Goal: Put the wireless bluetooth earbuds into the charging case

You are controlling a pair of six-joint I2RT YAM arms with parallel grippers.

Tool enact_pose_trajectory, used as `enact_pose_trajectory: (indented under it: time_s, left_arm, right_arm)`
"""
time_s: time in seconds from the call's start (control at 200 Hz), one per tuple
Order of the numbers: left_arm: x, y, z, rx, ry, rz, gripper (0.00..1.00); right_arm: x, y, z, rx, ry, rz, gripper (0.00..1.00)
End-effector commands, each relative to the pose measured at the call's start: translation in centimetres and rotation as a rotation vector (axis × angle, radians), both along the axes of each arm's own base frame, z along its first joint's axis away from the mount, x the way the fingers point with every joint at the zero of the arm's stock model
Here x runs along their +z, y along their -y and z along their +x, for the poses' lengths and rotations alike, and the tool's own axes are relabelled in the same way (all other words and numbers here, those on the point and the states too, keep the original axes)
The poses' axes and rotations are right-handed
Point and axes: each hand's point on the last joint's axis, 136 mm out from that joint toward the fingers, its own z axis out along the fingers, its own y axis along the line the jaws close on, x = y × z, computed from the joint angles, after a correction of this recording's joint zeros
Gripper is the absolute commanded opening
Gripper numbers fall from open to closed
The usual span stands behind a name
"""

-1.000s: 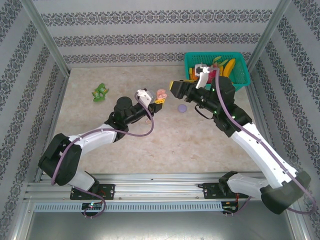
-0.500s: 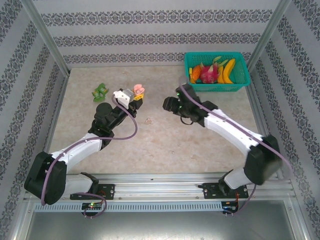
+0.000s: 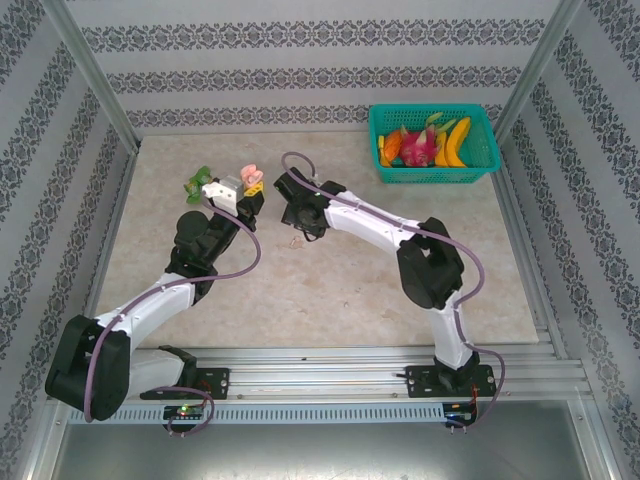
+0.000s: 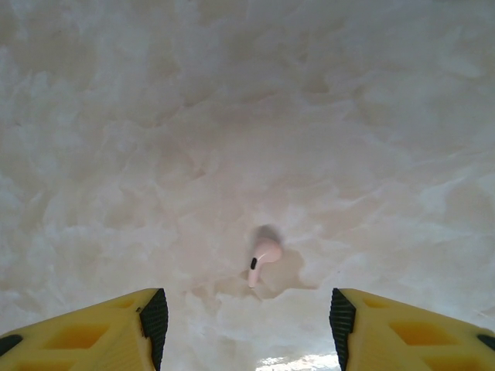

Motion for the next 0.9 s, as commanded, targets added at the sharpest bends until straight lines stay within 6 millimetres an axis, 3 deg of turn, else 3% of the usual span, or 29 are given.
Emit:
enact_pose_trajectory:
  time_s: [0.0, 0.475, 0.899]
  left_arm:
    - [1.8, -1.1, -0.4, 0.028, 0.056, -0.055, 0.00]
    - [2.5, -2.3, -1.2, 0.058, 0.083, -0.067, 0.00]
    - [2.6, -2.6, -1.6, 0.062, 0.087, -0.066, 0.00]
  right_arm:
    - [-1.0, 1.0, -0.6, -0.053, -0.046, -0.112, 0.59]
    - [-5.2, -1.7, 0.1, -0.069, -0.134, -0.177, 0.55]
    - [-7.8, -1.6, -0.8, -0.064, -0.189, -0.210, 0.50]
